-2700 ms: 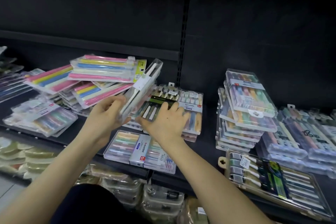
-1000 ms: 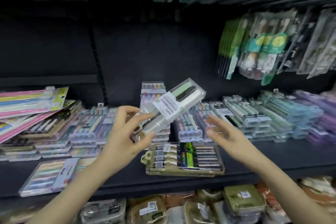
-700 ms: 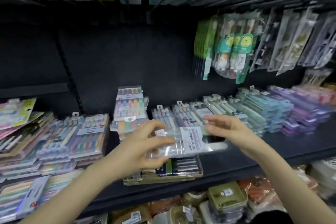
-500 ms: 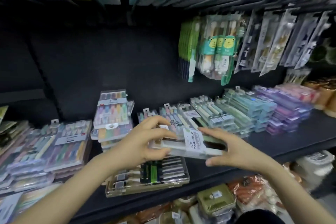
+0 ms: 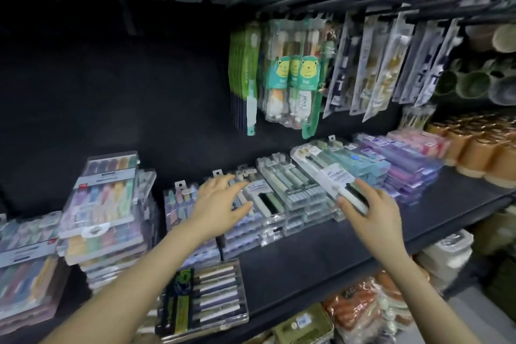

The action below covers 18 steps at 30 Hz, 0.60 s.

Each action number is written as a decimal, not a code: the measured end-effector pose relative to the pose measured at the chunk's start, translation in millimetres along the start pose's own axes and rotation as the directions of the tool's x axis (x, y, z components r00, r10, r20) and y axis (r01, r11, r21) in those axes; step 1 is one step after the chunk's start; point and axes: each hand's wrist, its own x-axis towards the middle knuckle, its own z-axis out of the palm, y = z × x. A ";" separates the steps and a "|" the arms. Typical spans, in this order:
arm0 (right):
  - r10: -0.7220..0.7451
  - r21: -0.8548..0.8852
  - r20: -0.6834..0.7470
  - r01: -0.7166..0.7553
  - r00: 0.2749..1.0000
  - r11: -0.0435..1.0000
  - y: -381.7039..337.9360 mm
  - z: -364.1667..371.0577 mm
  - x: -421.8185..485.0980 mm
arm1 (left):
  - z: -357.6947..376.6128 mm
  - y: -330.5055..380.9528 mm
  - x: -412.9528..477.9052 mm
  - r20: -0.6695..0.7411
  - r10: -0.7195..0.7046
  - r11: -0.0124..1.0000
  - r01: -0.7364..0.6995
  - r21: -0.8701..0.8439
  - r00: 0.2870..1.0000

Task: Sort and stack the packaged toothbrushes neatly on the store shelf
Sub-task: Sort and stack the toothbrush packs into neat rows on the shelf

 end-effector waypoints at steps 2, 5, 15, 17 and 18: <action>0.054 -0.061 -0.015 -0.055 0.998 0.997 4.5 7.1 15.2 | 12.1 0.3 15.3 0.030 -0.032 0.999 0.031 0.040 0.999; 0.143 -0.067 0.019 -0.142 0.989 0.988 6.9 14.9 35.0 | 28.3 -2.7 32.7 0.115 -0.060 0.993 0.047 0.112 0.992; -0.260 -0.090 -0.010 0.258 0.966 0.962 -54.3 66.4 19.3 | 49.1 -19.0 35.8 0.256 -0.062 0.997 0.047 0.063 0.965; -0.286 -0.201 -0.014 0.278 0.958 0.939 -73.9 82.8 18.5 | 46.5 -20.2 32.7 0.228 -0.091 0.994 0.074 0.079 0.969; -0.287 -0.250 -0.017 0.273 0.958 0.929 -82.4 89.6 18.8 | 45.2 -21.3 31.0 0.219 -0.114 0.990 0.094 0.100 0.969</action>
